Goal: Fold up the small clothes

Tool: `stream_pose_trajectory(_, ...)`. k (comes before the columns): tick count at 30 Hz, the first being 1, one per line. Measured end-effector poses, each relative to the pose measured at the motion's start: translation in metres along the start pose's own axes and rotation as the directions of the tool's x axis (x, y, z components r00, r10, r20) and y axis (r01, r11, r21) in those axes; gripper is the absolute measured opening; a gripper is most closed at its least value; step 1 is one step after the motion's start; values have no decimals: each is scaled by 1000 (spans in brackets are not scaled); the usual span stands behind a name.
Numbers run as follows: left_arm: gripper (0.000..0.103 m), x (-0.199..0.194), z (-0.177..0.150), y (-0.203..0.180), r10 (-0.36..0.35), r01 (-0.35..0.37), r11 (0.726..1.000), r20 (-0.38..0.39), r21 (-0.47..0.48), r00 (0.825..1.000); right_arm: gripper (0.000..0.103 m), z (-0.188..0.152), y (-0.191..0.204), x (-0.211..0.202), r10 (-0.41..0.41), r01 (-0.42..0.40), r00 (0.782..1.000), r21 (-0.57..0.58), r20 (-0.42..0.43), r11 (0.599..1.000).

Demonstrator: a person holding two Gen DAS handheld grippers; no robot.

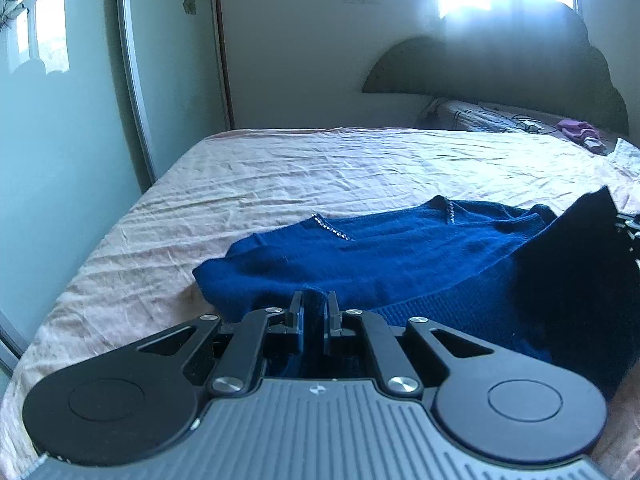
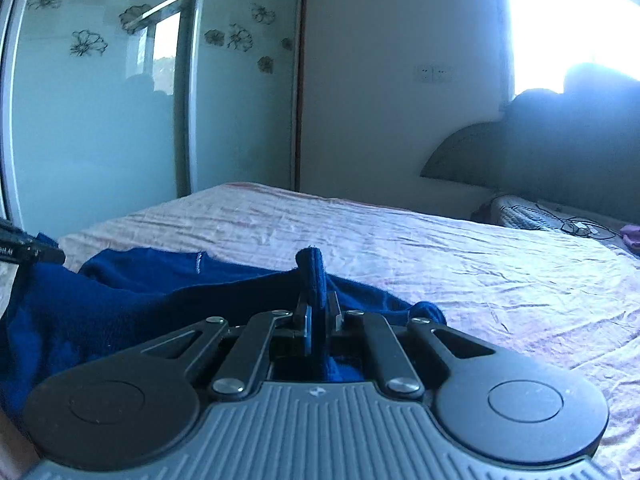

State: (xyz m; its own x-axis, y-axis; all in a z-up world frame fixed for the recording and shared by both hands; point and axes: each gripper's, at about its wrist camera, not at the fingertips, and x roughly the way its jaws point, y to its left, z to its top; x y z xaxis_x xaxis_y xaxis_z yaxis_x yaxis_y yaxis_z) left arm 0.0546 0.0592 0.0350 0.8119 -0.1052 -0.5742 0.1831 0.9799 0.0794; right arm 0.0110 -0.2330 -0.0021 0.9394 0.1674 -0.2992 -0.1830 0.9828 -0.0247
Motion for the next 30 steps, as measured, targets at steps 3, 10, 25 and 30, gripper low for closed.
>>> stream_pose_trajectory(3,9,7,3,1,3,-3,1000,-5,-2,1000,6,3,-3,3,-8,8,1000,14,14,1000)
stream_pose_trajectory(10,9,25,17,5,14,-14,1000,-5,-22,1000,6,5,-6,17,-20,19,1000,40,21,999)
stream_pose_trajectory(25,4,57,58,10,81,-81,997,58,0,995,6,19,-30,51,-68,62,996,118,51,991)
stream_pose_trajectory(30,1,83,72,19,110,-110,994,30,-2,994,6,25,-45,78,-51,45,998,183,30,982)
